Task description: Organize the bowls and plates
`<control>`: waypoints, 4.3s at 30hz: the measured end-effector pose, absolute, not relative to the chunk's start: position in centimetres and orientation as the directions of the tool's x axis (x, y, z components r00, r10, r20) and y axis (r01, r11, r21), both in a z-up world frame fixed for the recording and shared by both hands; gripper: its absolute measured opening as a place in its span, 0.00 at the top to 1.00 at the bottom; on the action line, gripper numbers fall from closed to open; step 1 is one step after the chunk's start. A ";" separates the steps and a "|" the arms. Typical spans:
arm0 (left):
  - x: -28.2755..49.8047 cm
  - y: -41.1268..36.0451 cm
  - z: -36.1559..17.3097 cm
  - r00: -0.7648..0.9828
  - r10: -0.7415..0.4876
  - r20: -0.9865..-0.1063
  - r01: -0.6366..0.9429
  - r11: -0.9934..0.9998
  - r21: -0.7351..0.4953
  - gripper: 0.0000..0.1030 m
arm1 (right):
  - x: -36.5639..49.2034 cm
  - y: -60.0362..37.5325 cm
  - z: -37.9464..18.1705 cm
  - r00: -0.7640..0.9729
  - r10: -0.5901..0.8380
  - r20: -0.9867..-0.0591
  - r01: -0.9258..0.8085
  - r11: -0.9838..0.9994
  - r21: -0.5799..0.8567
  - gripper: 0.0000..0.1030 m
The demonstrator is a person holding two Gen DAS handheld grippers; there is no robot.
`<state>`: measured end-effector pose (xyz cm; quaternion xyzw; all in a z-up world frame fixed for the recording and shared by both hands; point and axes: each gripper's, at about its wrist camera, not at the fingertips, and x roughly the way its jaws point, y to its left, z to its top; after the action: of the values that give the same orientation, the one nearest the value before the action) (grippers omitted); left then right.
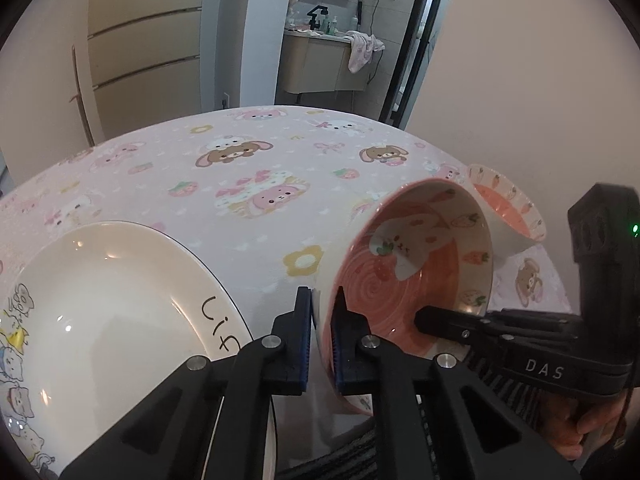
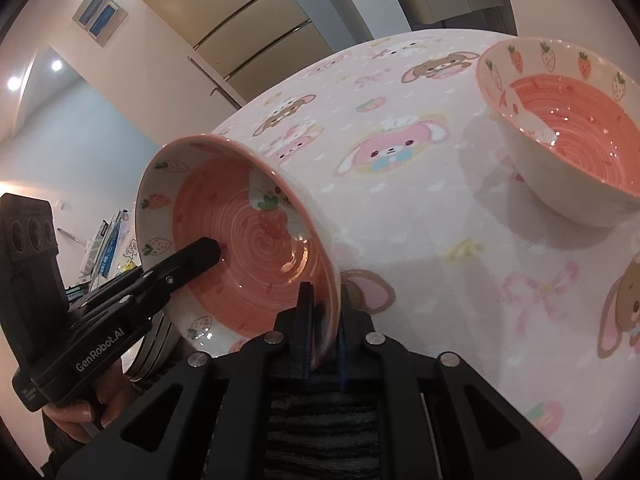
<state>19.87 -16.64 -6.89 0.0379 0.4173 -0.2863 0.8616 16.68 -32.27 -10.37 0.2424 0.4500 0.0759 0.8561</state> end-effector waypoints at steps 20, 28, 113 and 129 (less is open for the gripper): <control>11.1 -11.0 3.0 0.761 -0.511 -0.399 0.531 0.845 -0.069 0.92 | 10.1 -26.5 1.2 0.869 0.187 -0.459 -0.077 0.966 0.248 0.93; 5.6 -5.1 5.3 0.815 -0.559 -0.152 0.563 0.826 -0.021 0.92 | 6.7 -22.4 3.2 0.932 0.295 -0.209 -0.269 0.953 0.141 0.93; 11.7 23.4 -3.3 0.854 -0.044 -0.519 -0.126 0.949 -0.289 0.92 | 21.4 8.6 -3.1 0.611 0.556 -0.564 -0.552 0.810 0.200 0.88; 12.9 22.9 -4.0 0.848 -0.015 -0.529 -0.151 0.951 -0.269 0.92 | 22.2 8.7 -4.0 0.628 0.549 -0.551 -0.545 0.816 0.192 0.86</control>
<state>12.91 22.93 -4.00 -0.1519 0.2732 0.0359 0.9492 22.23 8.66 -3.97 0.0033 0.3066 0.3033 0.9022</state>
